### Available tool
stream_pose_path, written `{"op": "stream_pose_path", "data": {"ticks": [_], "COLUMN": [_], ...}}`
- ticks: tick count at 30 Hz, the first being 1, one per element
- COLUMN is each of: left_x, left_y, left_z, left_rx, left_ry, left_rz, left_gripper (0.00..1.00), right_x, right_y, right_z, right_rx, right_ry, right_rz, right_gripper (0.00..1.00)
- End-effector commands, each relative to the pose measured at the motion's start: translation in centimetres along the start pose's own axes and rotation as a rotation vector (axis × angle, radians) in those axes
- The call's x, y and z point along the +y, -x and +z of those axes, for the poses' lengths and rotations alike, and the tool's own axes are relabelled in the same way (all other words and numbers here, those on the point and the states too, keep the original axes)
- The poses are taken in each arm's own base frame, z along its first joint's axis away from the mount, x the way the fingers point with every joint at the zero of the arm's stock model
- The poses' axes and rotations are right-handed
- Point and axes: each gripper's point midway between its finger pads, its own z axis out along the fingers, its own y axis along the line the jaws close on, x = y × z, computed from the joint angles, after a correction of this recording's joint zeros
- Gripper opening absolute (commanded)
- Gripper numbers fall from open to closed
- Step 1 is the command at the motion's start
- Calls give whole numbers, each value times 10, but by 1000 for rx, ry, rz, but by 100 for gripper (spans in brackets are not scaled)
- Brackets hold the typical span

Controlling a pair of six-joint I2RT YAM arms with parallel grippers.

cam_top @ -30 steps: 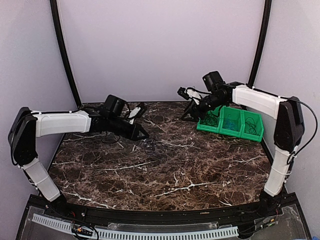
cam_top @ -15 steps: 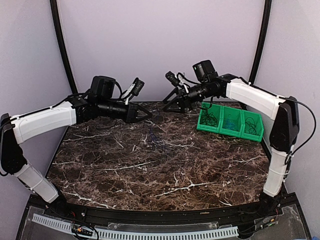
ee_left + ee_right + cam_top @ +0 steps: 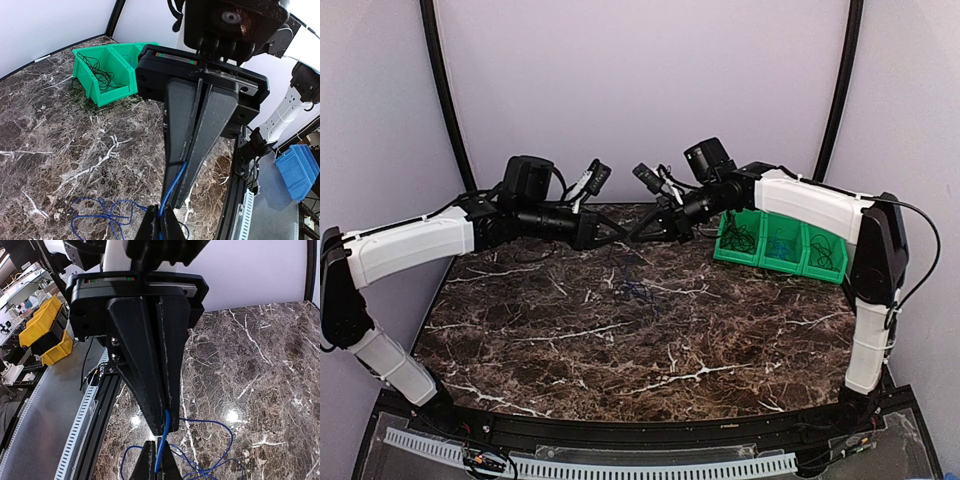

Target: Untangle the cables

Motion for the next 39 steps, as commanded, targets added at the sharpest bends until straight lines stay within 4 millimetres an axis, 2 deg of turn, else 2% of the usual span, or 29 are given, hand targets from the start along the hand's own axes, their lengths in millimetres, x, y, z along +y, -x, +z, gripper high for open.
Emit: {"op": "stream_pose_path", "data": {"ticks": [1, 3, 4, 5, 6, 7, 9, 10, 15, 22, 25, 27, 28, 29, 30, 31, 36, 37, 39], "left_x": [15, 32, 34, 38, 36, 36, 23, 27, 20, 31, 39, 59, 77, 85, 104, 114, 195, 204, 227], "left_y": [-3, -13, -6, -16, -7, -12, 3, -1, 10, 20, 15, 10, 6, 3, -3, -7, -42, -55, -66], "left_z": [-1, 3, 6, 11, 15, 20, 28, 36, 64, 85, 97, 105, 108, 108, 106, 104, 70, 65, 47], "left_rx": [-28, -40, -89, -90, -147, -157, -246, -245, -321, -431, -457, -471, -480, -485, -491, -495, -528, -519, -540], "left_ry": [91, 147, 149, 145, 114, 95, -3, -17, -123, -164, -203, -134, -58, -22, 48, 80, 256, 280, 326], "left_rz": [42, 48, 68, 61, 78, 76, 117, 99, 111, 44, -29, -94, -129, -141, -169, -194, -431, -461, -519], "left_gripper": [8, 16, 18, 20, 21, 21, 21, 21, 27, 34, 35, 32, 31, 29, 28, 25, 16, 15, 14], "right_x": [15, 23, 27, 29, 31, 31, 30, 30, 31, 44, 51, 60, 66, 74, 82, 90, 129, 135, 146], "right_y": [8, 11, 14, 16, 17, 18, 17, 17, 15, 28, 35, 43, 48, 55, 60, 67, 97, 104, 121], "right_z": [-7, -10, -11, -12, -12, -12, -11, -11, -12, -19, -23, -27, -29, -34, -38, -43, -72, -79, -99], "right_rx": [-18, -29, -37, -44, -47, -49, -47, -46, -43, -63, -74, -81, -84, -90, -93, -98, -103, -109, -135], "right_ry": [18, 30, 37, 44, 51, 52, 54, 54, 54, 64, 71, 89, 97, 103, 108, 110, 87, 75, 49], "right_rz": [-25, -30, -31, -29, -27, -24, -16, -13, -6, -35, -49, -61, -74, -105, -125, -153, -269, -292, -333], "right_gripper": [0, 0, 0, 0, 0, 0, 0, 0, 0, 0, 0, 0, 0, 0, 0, 0, 0, 0, 0]}}
